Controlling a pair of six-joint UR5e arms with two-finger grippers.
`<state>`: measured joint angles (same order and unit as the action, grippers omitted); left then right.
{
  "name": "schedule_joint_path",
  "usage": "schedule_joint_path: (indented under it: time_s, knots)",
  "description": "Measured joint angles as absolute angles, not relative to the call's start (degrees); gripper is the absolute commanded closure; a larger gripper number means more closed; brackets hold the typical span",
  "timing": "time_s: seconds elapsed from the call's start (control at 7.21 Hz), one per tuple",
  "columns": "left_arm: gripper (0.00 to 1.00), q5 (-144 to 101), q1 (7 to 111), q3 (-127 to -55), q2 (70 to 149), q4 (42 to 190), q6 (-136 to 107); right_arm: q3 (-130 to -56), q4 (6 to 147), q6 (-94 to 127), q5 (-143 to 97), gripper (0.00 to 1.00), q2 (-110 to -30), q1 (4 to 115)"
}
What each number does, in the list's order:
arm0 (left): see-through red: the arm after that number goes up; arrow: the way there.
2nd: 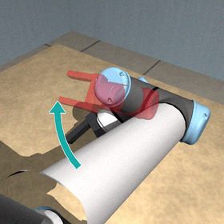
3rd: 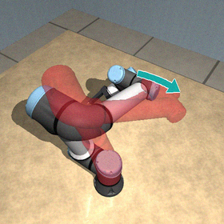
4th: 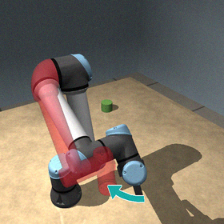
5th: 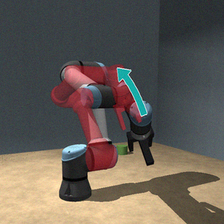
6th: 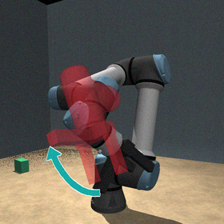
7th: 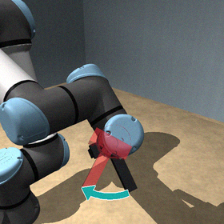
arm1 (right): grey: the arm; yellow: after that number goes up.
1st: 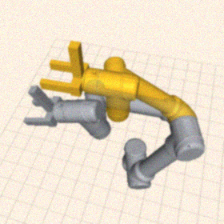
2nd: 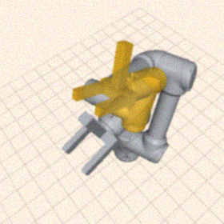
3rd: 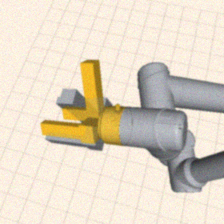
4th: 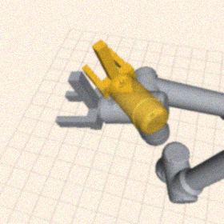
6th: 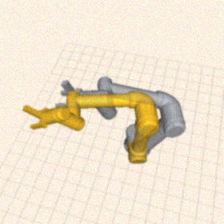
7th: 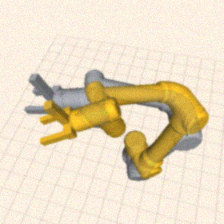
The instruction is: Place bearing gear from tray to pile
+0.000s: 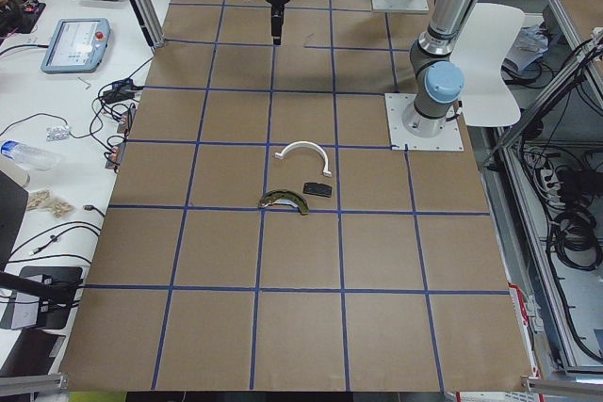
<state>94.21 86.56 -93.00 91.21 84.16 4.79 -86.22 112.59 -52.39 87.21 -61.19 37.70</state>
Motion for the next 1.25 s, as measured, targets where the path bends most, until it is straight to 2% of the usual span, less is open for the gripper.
schedule_joint_path:
  time_s: [0.42,0.83,0.97,1.11,1.25]
  knots:
    - [0.00,94.2,86.6,-93.0,91.1,84.1,5.0,-86.4,121.3,-50.3,87.9,0.00,-54.7,35.3]
    - [0.00,94.0,86.7,-93.0,91.6,84.1,4.8,-87.5,125.0,-41.0,88.9,0.02,-53.0,35.5]
    - [0.00,94.0,86.9,-93.1,91.8,84.1,4.5,-89.4,125.7,-39.7,89.7,0.05,-53.5,35.6]
    - [0.00,94.1,87.1,-93.2,91.9,83.9,4.4,-91.0,126.8,-38.9,90.1,0.14,-54.1,35.7]
    - [0.00,94.0,87.1,-93.2,91.9,83.5,4.3,-91.8,127.5,-38.4,90.2,0.16,-54.4,35.7]
